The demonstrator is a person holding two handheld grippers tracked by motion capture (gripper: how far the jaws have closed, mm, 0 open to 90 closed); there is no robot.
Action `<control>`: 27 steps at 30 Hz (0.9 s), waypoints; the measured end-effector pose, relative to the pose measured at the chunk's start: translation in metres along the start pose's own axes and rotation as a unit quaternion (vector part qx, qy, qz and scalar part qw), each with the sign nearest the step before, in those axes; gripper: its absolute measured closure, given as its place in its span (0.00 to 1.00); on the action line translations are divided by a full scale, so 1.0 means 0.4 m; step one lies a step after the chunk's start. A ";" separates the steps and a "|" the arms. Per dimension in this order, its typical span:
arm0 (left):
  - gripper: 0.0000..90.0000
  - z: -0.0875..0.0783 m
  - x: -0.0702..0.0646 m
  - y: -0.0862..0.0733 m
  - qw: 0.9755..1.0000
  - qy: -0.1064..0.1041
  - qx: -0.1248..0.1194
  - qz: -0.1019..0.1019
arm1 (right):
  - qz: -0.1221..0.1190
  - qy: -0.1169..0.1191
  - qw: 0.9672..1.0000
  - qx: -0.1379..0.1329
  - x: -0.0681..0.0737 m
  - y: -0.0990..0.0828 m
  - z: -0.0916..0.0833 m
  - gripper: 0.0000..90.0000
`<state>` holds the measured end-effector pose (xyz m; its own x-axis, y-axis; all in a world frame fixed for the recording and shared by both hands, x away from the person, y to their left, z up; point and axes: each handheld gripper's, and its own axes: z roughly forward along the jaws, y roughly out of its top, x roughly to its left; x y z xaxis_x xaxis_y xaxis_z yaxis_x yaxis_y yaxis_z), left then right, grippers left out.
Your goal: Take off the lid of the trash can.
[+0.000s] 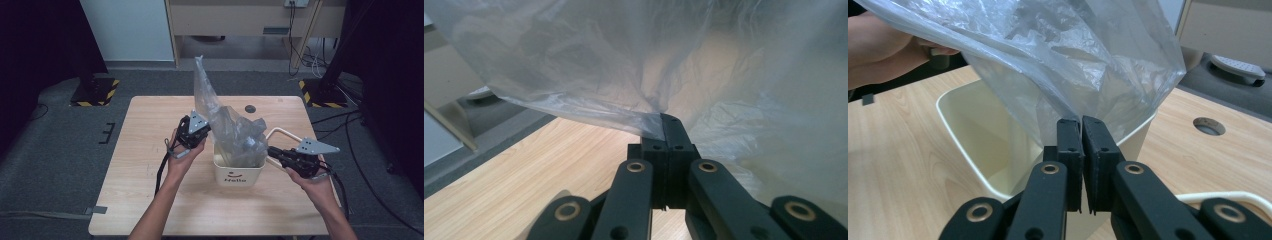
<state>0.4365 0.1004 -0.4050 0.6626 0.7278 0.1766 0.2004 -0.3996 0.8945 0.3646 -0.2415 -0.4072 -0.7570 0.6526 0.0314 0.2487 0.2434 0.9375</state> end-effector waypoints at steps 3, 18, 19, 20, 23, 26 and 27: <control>1.00 -0.004 -0.008 0.001 1.000 -0.001 -0.002 0.003 | 0.000 -0.007 1.000 0.001 0.001 0.006 0.007 0.90; 1.00 -0.006 -0.033 0.010 0.999 0.006 0.026 0.039 | -0.055 -0.022 0.998 -0.018 0.081 0.090 0.084 0.55; 1.00 -0.006 -0.033 0.010 0.999 0.006 0.026 0.039 | -0.055 -0.022 0.998 -0.018 0.081 0.090 0.084 0.55; 1.00 -0.006 -0.033 0.010 0.999 0.006 0.025 0.038 | -0.054 -0.027 0.998 -0.022 0.087 0.097 0.089 0.52; 1.00 -0.009 -0.037 0.009 0.999 0.005 0.026 0.025 | -0.067 -0.035 0.997 -0.026 0.106 0.117 0.096 0.67; 1.00 -0.013 -0.029 0.009 0.999 0.006 0.029 0.029 | -0.061 -0.035 0.997 -0.027 0.104 0.119 0.088 0.79; 1.00 -0.012 -0.028 0.008 1.000 0.005 0.023 0.021 | -0.058 -0.035 0.997 -0.024 0.099 0.117 0.083 0.86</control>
<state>0.4263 0.0934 -0.4021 0.6634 0.7158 0.2181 0.2059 -0.4548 0.8665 0.3664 -0.1802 -0.3736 -0.7349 0.6708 -0.1002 0.1315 0.2858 0.9492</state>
